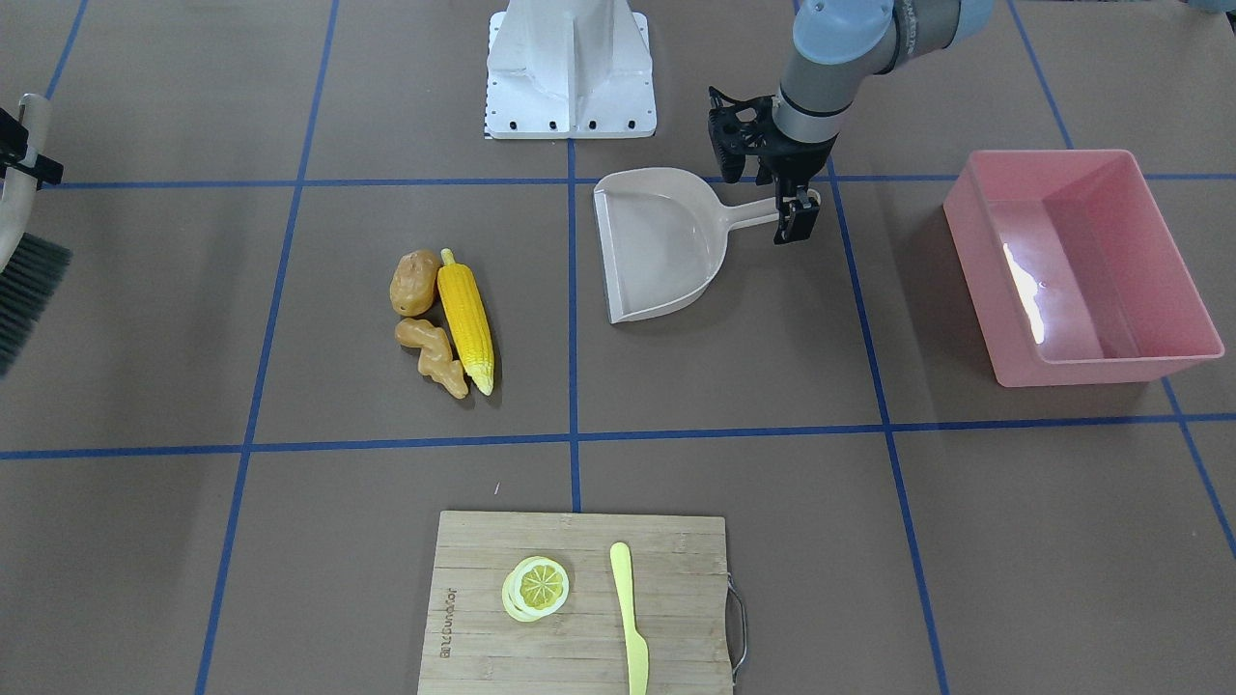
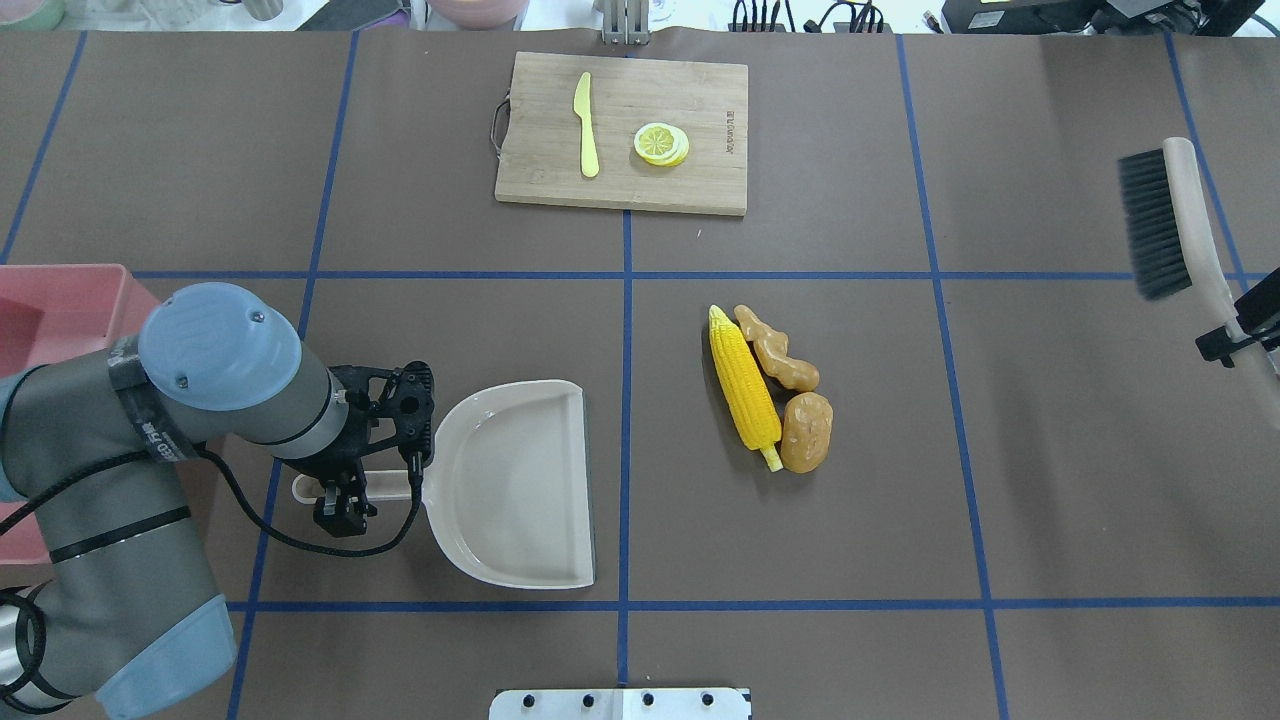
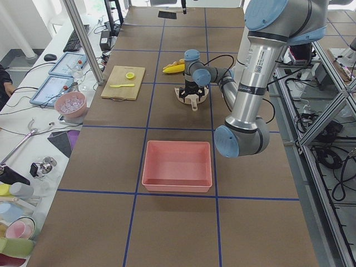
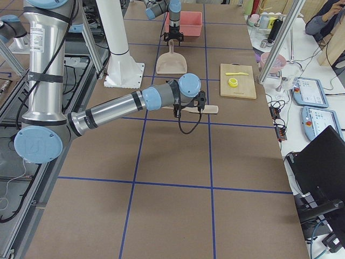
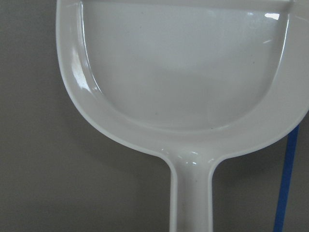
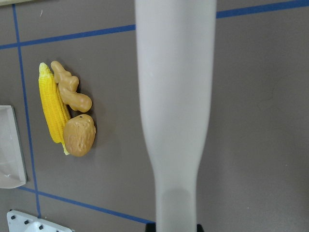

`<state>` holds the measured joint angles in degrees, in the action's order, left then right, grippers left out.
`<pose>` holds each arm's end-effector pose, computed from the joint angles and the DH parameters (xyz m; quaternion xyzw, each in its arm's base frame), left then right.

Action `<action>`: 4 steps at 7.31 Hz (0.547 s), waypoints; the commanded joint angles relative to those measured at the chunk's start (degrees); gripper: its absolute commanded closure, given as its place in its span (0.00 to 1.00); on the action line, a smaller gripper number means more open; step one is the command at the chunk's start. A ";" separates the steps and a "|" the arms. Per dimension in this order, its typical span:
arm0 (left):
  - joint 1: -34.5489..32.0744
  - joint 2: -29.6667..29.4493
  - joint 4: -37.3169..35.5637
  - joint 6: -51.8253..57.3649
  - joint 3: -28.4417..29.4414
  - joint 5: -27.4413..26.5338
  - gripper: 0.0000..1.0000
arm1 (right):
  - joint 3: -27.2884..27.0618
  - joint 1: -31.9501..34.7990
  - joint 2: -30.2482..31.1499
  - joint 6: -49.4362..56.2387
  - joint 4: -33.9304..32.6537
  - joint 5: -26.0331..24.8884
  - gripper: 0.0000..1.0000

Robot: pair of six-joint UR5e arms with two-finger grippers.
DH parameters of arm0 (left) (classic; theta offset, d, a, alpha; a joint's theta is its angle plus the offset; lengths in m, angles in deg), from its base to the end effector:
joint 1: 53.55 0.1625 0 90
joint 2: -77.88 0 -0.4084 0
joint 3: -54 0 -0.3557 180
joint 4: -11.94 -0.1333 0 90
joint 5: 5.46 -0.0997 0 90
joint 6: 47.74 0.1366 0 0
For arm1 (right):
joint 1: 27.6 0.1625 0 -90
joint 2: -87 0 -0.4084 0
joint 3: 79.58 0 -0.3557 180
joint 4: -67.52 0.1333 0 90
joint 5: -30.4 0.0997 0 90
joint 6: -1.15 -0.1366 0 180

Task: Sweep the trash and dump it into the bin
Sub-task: 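Slide the dustpan toward the corn with the left gripper while the right lowers the brush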

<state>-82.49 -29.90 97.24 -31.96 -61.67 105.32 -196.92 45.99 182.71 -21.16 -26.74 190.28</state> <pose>0.4321 -0.3359 0.3440 0.2357 0.2826 0.6235 0.6898 -0.1079 -0.3844 0.4528 -0.0709 -0.5752 -0.0447 0.8137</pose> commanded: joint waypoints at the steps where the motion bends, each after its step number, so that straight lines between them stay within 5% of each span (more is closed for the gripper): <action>1: 0.19 0.03 1.97 0.30 2.63 -0.21 0.02 | 0.53 -4.75 0.09 0.62 4.83 1.05 1.00; 4: 0.19 -0.06 3.21 0.04 4.66 -0.22 0.02 | 2.10 -11.35 -0.96 0.34 7.07 1.67 1.00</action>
<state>-82.30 -29.92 99.84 -31.79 -57.86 105.11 -195.77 37.23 182.21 -20.74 -20.32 191.82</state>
